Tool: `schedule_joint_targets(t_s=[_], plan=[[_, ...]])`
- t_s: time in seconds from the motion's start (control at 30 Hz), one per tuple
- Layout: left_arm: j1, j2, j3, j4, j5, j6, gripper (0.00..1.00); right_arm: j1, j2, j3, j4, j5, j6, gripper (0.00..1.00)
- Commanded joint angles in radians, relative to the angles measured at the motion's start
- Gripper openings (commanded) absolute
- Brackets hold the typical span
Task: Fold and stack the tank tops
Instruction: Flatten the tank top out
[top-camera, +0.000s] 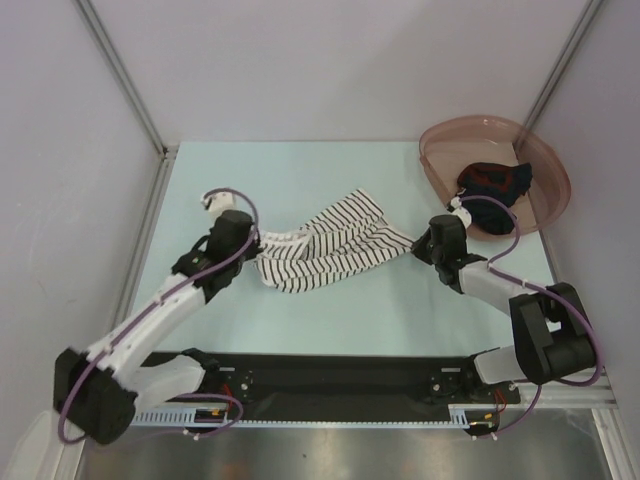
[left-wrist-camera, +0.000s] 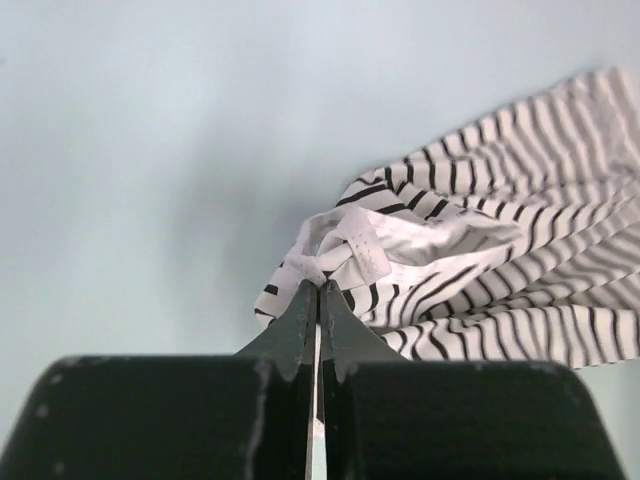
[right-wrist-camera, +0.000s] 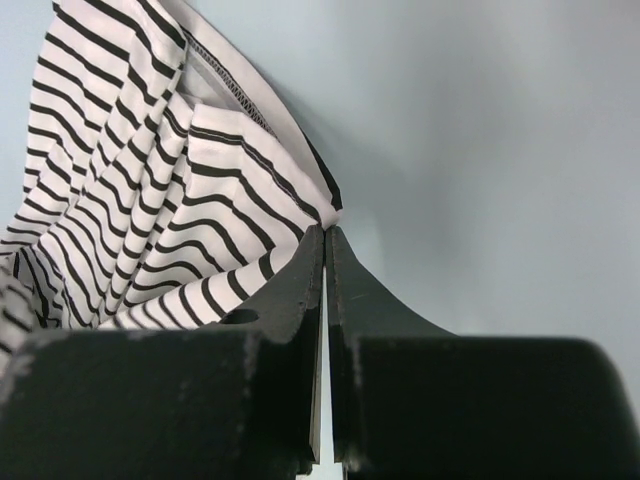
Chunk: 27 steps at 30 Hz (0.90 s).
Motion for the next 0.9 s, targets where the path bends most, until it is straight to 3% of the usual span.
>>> schedule_joint_targets(t_s=[0.0,0.3,0.4,0.53,0.7,0.77,0.8,0.83,0.87], plan=[[0.001,-0.157,-0.086,0.033,-0.173,-0.137,0.00,-0.006,-0.050,-0.012,0.029,0.044,0.018,0.00],[0.076,-0.438,-0.157,-0.125,-0.331,-0.294,0.00,-0.006,-0.137,-0.064,0.048,0.085,0.031,0.00],[0.079,-0.512,-0.180,-0.113,-0.390,-0.267,0.12,-0.007,-0.159,-0.077,0.051,0.098,0.031,0.00],[0.111,-0.466,-0.142,-0.154,-0.435,-0.248,0.15,-0.006,-0.170,-0.078,0.052,0.102,0.029,0.00],[0.174,-0.385,-0.140,-0.142,-0.365,-0.305,0.09,-0.007,-0.168,-0.077,0.048,0.104,0.028,0.00],[0.249,-0.374,-0.167,-0.090,-0.304,-0.300,0.09,-0.006,-0.173,-0.078,0.048,0.104,0.026,0.00],[0.275,-0.362,-0.177,-0.073,-0.241,-0.294,0.14,-0.007,-0.171,-0.080,0.046,0.107,0.026,0.00],[0.318,-0.353,-0.177,-0.062,-0.211,-0.282,0.25,-0.007,-0.174,-0.078,0.046,0.105,0.026,0.00],[0.333,-0.345,-0.177,-0.048,-0.190,-0.274,0.69,-0.007,-0.173,-0.077,0.045,0.105,0.026,0.00]])
